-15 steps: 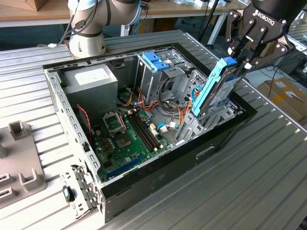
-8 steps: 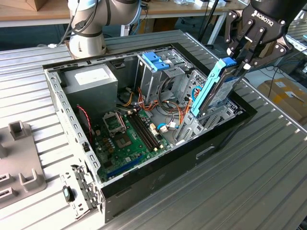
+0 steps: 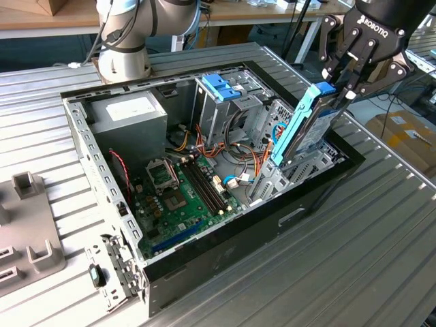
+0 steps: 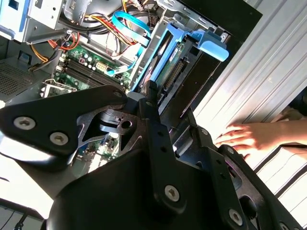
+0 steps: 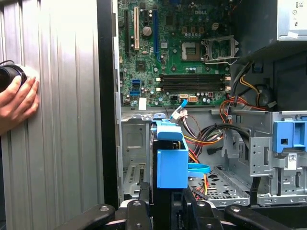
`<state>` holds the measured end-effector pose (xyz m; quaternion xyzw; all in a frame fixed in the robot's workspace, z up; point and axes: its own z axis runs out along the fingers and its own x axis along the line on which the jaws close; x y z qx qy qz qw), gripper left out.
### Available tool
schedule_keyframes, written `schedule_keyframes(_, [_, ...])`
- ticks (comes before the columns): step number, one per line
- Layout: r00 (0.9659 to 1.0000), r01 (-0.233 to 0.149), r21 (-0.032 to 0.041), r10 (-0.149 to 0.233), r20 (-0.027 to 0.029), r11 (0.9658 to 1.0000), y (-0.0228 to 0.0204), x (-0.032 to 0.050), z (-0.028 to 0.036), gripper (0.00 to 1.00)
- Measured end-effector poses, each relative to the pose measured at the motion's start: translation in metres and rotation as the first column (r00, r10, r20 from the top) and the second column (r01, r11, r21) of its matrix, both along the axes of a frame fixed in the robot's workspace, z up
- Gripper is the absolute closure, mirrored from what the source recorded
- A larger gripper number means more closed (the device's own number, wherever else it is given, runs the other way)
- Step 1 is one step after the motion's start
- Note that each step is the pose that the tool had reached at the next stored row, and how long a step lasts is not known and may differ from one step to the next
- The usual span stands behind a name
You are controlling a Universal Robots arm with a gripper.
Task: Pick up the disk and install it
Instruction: 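Insert the disk into the insertion slot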
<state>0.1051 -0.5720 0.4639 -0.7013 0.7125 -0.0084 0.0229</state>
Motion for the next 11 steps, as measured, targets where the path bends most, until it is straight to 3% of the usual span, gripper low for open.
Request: schedule_keyframes(11, [0.9999,-0.013,0.0,0.013,0.0,0.9999,0.0003,0.0003,-0.0007,0.65])
